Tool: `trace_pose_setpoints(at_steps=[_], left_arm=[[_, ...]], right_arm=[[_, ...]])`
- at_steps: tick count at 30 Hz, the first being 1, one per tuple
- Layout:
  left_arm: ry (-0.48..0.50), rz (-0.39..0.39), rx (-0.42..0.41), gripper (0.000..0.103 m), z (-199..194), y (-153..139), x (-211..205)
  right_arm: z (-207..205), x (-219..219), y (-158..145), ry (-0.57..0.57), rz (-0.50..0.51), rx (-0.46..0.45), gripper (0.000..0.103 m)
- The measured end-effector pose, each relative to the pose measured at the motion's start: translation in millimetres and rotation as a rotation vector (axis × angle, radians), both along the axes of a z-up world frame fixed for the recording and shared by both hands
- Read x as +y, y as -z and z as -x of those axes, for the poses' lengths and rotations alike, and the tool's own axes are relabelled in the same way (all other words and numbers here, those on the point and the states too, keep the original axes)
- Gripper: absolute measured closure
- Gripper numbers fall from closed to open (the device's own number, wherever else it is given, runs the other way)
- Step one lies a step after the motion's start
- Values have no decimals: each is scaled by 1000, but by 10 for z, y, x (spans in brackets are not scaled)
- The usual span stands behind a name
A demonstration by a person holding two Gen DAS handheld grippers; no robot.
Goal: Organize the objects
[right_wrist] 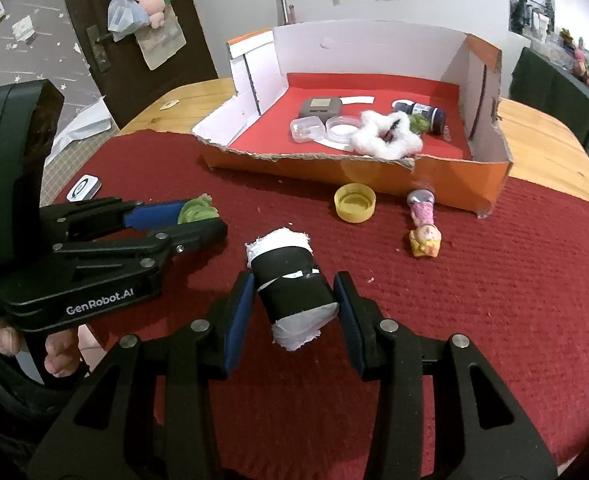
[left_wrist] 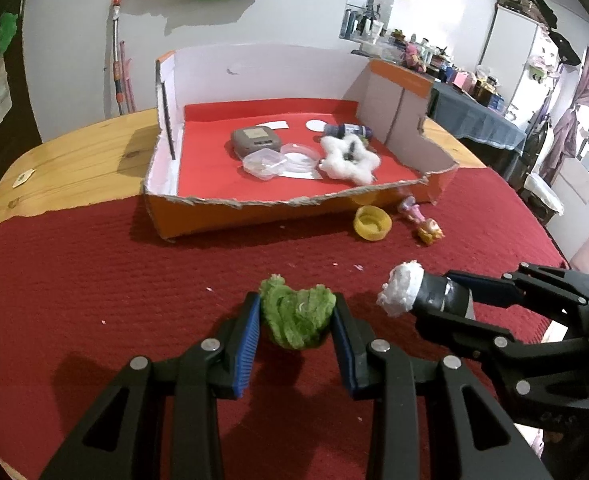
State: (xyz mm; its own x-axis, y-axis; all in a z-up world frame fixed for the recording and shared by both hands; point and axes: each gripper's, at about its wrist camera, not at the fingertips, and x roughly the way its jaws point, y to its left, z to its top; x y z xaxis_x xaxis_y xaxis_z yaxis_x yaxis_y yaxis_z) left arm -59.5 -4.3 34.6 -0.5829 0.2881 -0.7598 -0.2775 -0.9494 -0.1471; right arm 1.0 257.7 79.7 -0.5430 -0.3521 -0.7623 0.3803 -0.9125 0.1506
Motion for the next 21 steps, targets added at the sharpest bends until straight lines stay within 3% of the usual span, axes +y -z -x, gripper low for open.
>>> trace_pose_setpoints(at_steps=[21], left_arm=[[32,-24,22,67,-39,-114,109]], right_arm=[[-31,85,-158,13,6,32,63]])
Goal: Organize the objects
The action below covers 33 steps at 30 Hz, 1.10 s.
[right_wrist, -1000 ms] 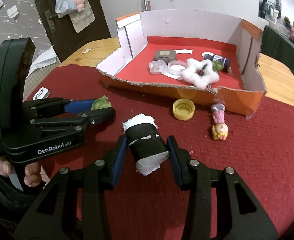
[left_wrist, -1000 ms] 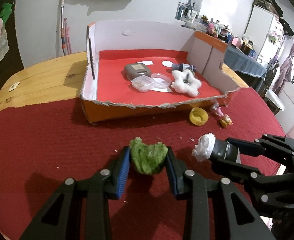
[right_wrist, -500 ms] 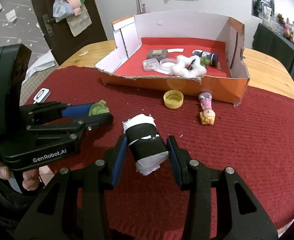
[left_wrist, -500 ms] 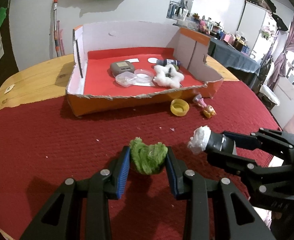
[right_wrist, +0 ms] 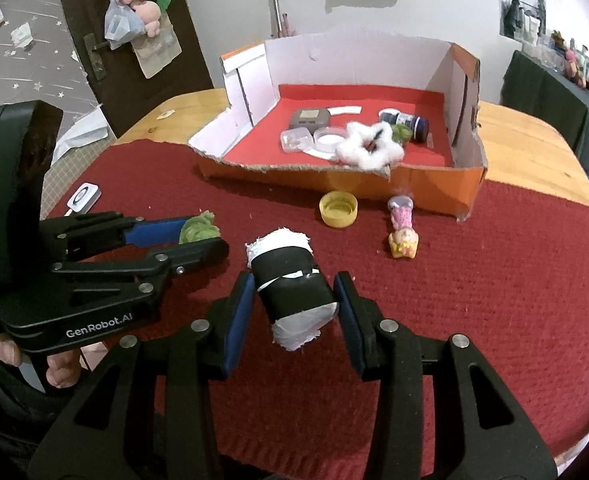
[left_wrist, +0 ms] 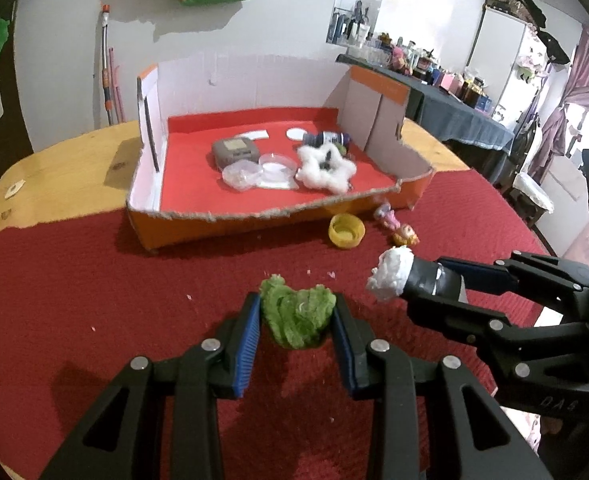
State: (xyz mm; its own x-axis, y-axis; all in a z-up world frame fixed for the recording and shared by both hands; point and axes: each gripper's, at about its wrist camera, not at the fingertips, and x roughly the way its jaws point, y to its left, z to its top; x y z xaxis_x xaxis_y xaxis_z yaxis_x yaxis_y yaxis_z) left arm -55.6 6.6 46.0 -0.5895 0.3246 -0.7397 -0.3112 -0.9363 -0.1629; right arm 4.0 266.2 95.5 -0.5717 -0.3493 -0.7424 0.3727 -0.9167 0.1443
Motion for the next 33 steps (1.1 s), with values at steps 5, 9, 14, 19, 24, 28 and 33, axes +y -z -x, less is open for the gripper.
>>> trace_pose_setpoints(at_steps=[5,9,14,19,24,28,33], left_arm=[[-1,-8,22,67,54,-123,-40],[-2,-7,32,67,120,-186,-49],[-4,-10,35,67,221,-241,-59],[-8,-8,41,67,344,-300,-59],[-10,-9,32,67,493,-305,-61],[-11,-8,21,67,608,-296,-65],[-11,-3,3,67,763,-272,-74]], right_arm=[[55,-19,-113,-11,7,20,63],[104,-29,-164,-16,8,29,63],[177,-25,-222,-18,9,39,63],[256,-12,-279,-16,4,47,63],[367,11,-312,-11,3,47,63],[484,18,-331,-8,-2,44,63],[633,18,-349,-6,-10,40,63]])
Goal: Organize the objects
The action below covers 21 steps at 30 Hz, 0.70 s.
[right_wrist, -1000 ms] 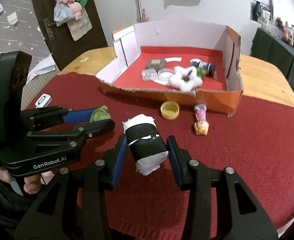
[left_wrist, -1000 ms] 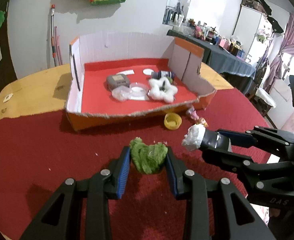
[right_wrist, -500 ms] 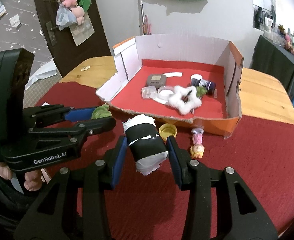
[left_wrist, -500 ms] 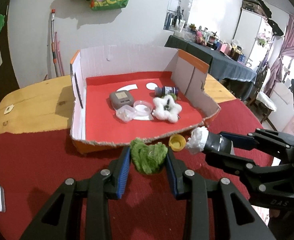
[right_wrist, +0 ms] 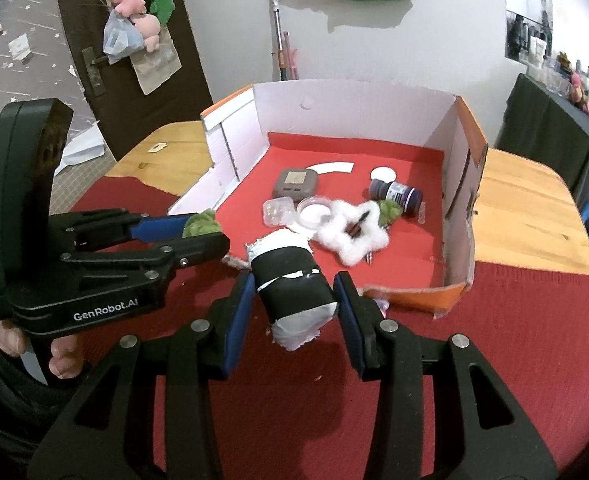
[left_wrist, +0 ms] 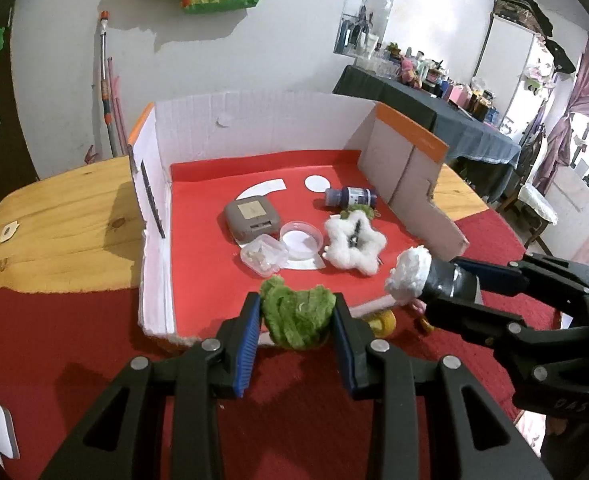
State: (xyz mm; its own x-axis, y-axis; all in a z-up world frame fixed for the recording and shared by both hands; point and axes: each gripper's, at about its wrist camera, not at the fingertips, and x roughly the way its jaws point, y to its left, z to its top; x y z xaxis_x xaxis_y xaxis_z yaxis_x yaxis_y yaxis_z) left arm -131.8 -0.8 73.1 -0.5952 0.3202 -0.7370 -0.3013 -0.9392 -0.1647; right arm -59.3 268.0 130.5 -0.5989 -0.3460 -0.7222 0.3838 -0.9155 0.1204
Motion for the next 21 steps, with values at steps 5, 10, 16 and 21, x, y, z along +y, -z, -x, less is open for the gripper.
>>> trace_pose_setpoints(at_steps=[5,10,16,21], left_arm=[[2,0,-24,67,156,42,-20],[9,-1,-55,67,297,116,-13],[19,-3,-78,67,400,188,-7],[30,0,-99,67,452,252,-1]], right_arm=[[156,-7,17,0,-7,-12,63],[306,-10,77,-1,-9,-38,64],[444,-11,149,0,-19,-65,64],[533,-20,201,-2,-26,-81,63]])
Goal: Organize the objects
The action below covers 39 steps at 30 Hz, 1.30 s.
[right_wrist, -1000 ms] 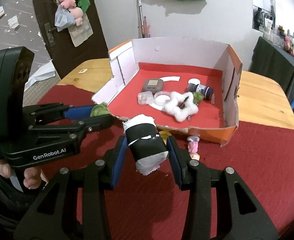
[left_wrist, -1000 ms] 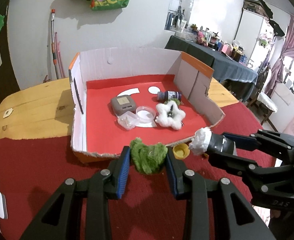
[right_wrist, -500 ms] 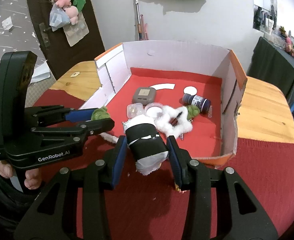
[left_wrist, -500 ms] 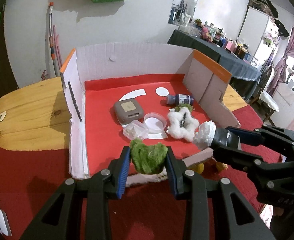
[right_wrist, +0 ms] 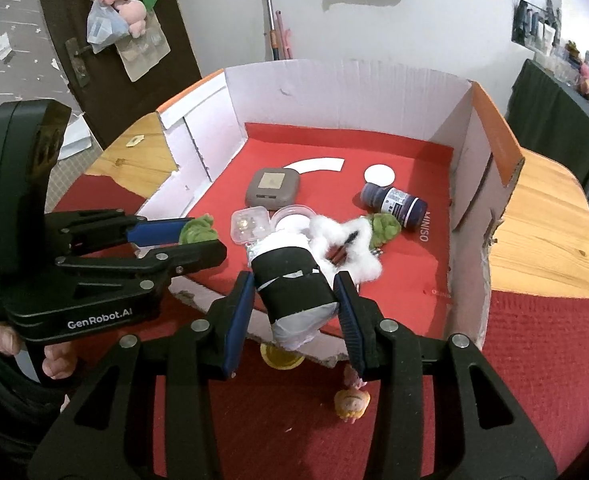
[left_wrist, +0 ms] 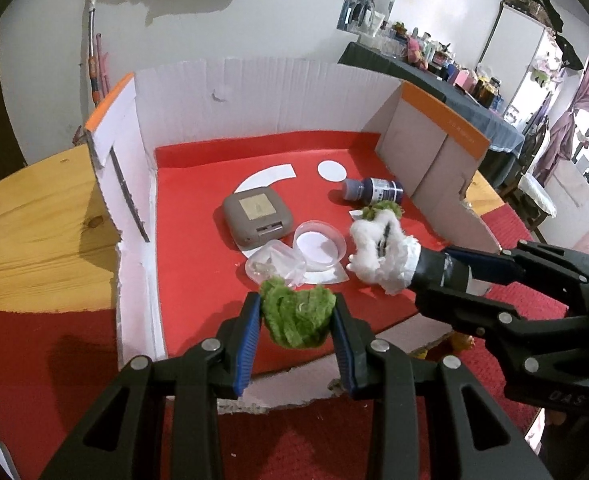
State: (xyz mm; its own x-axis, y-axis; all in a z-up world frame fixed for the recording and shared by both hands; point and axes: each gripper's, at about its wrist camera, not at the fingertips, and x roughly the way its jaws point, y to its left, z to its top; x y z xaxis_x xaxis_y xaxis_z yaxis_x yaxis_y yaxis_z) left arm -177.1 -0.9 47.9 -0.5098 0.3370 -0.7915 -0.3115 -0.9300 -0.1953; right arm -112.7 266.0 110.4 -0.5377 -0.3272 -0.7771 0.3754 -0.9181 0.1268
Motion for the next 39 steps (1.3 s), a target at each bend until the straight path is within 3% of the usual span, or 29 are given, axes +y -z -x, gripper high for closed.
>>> trace_pose_setpoints(at_steps=[16,39], left_arm=[[21,9,-43,67,135,144,43],[2,25,-43,67,295,227,58]], right_arm=[[190,-83,205,-34,-46,-61,64],[342,-28,354,-23,-44,-91,64]])
